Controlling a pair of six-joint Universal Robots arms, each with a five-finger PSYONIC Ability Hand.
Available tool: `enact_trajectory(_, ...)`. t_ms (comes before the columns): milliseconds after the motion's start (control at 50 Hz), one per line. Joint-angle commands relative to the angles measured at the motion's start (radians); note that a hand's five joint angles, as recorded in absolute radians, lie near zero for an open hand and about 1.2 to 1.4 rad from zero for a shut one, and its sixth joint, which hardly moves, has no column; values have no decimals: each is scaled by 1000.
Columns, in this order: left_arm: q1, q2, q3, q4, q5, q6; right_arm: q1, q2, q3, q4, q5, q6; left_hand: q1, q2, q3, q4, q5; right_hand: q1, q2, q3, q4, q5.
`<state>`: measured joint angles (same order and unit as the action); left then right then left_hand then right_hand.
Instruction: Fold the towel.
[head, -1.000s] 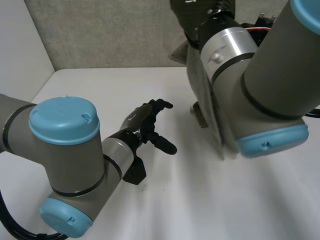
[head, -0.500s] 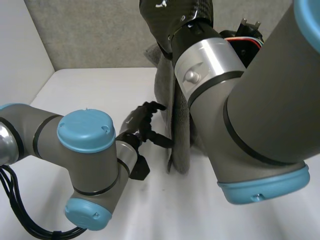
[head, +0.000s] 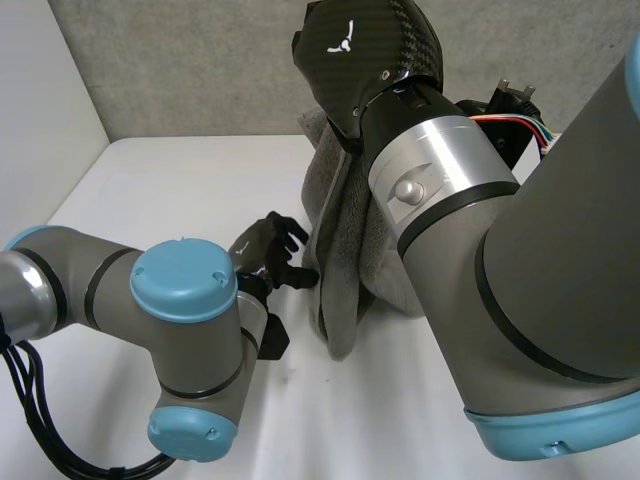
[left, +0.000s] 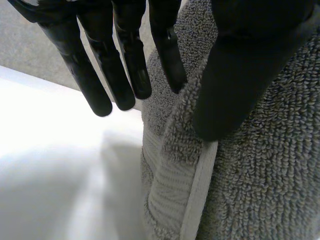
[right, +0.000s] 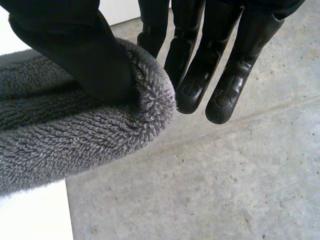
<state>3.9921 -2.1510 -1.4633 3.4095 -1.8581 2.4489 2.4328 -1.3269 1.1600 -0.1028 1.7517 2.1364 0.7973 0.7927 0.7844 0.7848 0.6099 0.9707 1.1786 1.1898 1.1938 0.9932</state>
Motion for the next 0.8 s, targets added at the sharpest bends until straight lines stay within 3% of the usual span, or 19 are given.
enact_trajectory(20, 39, 9, -41, 83, -15, 30, -21, 0, 39, 2, -1, -3, 599, 604, 612, 611, 612, 426, 218, 207, 202, 229)
enact_trajectory(200, 202, 191, -123, 111, 0, 279, -193, 0, 144, 5, -15, -4, 599, 604, 612, 611, 612, 426, 218, 207, 202, 229)
enact_trajectory(240, 246, 243, -130, 114, 45, 370, -225, 0, 182, 6, -23, -3, 599, 604, 612, 611, 612, 426, 218, 207, 202, 229)
enact_trajectory(300, 269, 266, -135, 113, 83, 410, -228, 0, 202, 6, -29, -3, 599, 604, 612, 611, 612, 426, 218, 207, 202, 229)
enact_trajectory(340, 303, 328, -150, 108, 160, 478, -238, 2, 234, 11, -44, -3, 599, 604, 612, 611, 612, 426, 218, 207, 202, 229)
enact_trajectory(460, 318, 398, -178, 93, 246, 621, -291, 9, 302, 96, -102, -3, 599, 604, 612, 611, 612, 426, 218, 207, 202, 229)
enact_trajectory(500, 315, 411, -212, 59, 281, 756, -297, 15, 317, 133, -130, -3, 599, 604, 612, 611, 612, 426, 218, 207, 202, 229)
enact_trajectory(520, 315, 411, -212, 59, 281, 757, -297, 15, 317, 134, -130, -3, 599, 604, 612, 611, 612, 426, 218, 207, 202, 229)
enact_trajectory(560, 311, 398, -241, 21, 290, 893, -317, 34, 340, 208, -188, -3, 599, 604, 612, 611, 612, 426, 218, 207, 202, 229)
enact_trajectory(580, 311, 398, -241, 21, 290, 894, -317, 34, 340, 209, -189, -3, 599, 604, 612, 611, 612, 426, 218, 207, 202, 229)
enact_trajectory(620, 300, 344, -259, -12, 290, 1008, -339, 80, 339, 276, -253, -3, 599, 604, 612, 611, 612, 426, 218, 207, 202, 229)
enact_trajectory(720, 297, 193, -240, -42, 290, 1110, -347, 150, 294, 331, -313, 2, 599, 604, 612, 611, 612, 426, 218, 207, 202, 229)
enact_trajectory(800, 295, 111, -190, -38, 293, 1139, -348, 209, 219, 333, -311, 13, 599, 604, 612, 611, 612, 426, 218, 207, 202, 229)
